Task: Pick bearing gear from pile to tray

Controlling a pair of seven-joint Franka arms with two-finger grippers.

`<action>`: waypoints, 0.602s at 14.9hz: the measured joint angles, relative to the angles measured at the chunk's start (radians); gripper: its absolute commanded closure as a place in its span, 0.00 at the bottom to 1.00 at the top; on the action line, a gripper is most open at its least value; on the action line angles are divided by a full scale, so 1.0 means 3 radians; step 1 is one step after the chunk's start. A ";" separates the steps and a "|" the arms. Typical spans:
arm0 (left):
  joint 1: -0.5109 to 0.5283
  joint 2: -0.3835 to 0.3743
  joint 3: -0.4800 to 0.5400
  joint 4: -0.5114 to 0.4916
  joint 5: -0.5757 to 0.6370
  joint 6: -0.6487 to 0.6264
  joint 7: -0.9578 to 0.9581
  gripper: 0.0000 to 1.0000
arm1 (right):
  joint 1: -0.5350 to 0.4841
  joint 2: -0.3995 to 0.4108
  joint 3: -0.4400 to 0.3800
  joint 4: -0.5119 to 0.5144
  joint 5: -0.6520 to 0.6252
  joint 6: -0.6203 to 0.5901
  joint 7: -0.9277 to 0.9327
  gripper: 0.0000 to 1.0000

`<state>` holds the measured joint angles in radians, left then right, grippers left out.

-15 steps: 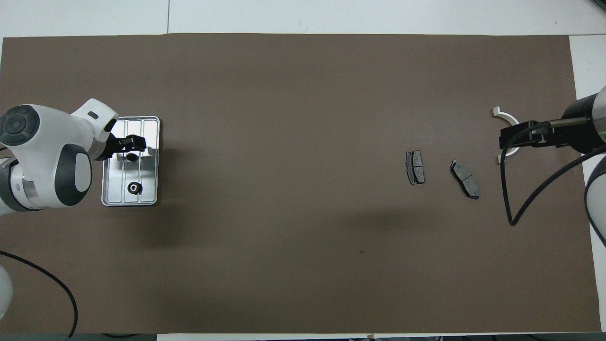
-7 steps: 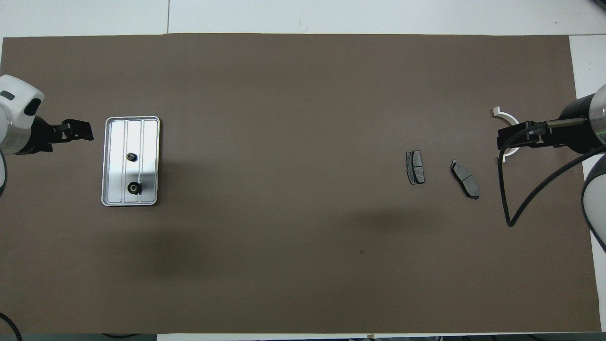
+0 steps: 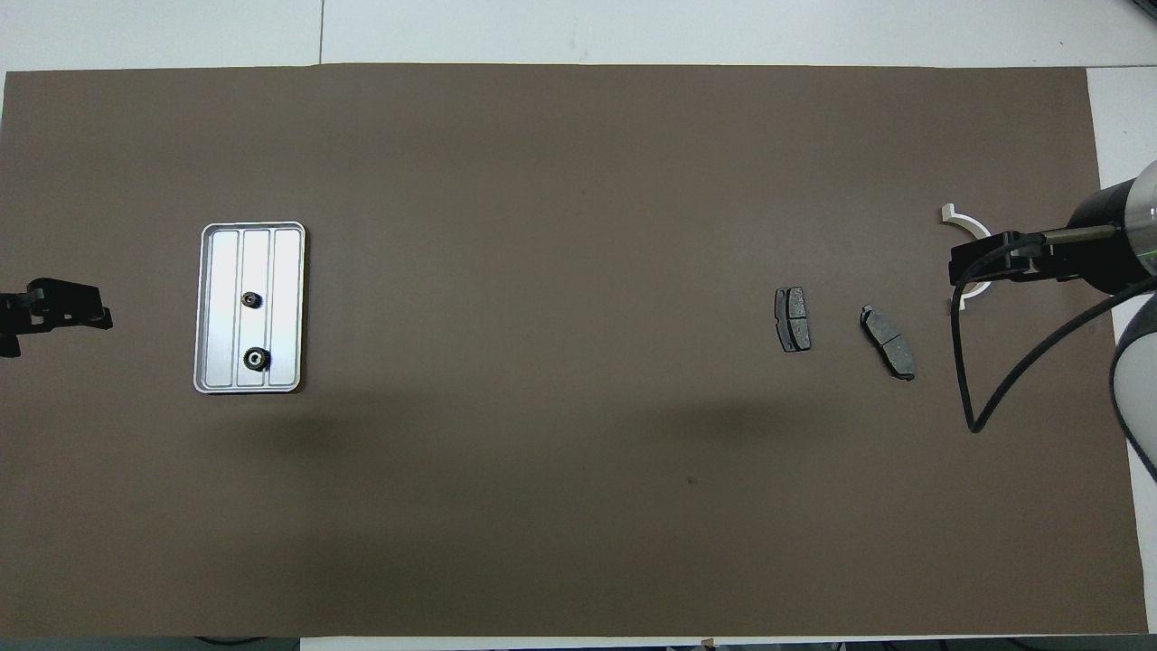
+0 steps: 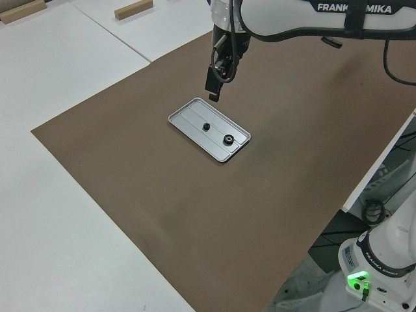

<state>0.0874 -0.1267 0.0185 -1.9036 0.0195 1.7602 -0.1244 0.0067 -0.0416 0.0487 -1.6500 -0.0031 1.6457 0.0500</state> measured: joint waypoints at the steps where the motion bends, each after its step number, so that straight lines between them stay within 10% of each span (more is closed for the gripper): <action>1: 0.0000 -0.0052 0.0000 0.0077 0.0000 -0.0221 0.0022 0.00 | 0.0000 0.0000 0.0000 0.0000 0.0000 0.0000 0.0000 0.00; 9: -0.0022 -0.0103 -0.0188 0.0423 -0.0010 -0.0960 0.0070 0.00 | 0.0000 0.0000 0.0000 0.0000 0.0000 0.0000 0.0000 0.00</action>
<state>0.0807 -0.1577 -0.0379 -1.7769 0.0166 1.4722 -0.1035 0.0067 -0.0416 0.0487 -1.6500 -0.0031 1.6457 0.0500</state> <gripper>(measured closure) 0.000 0.000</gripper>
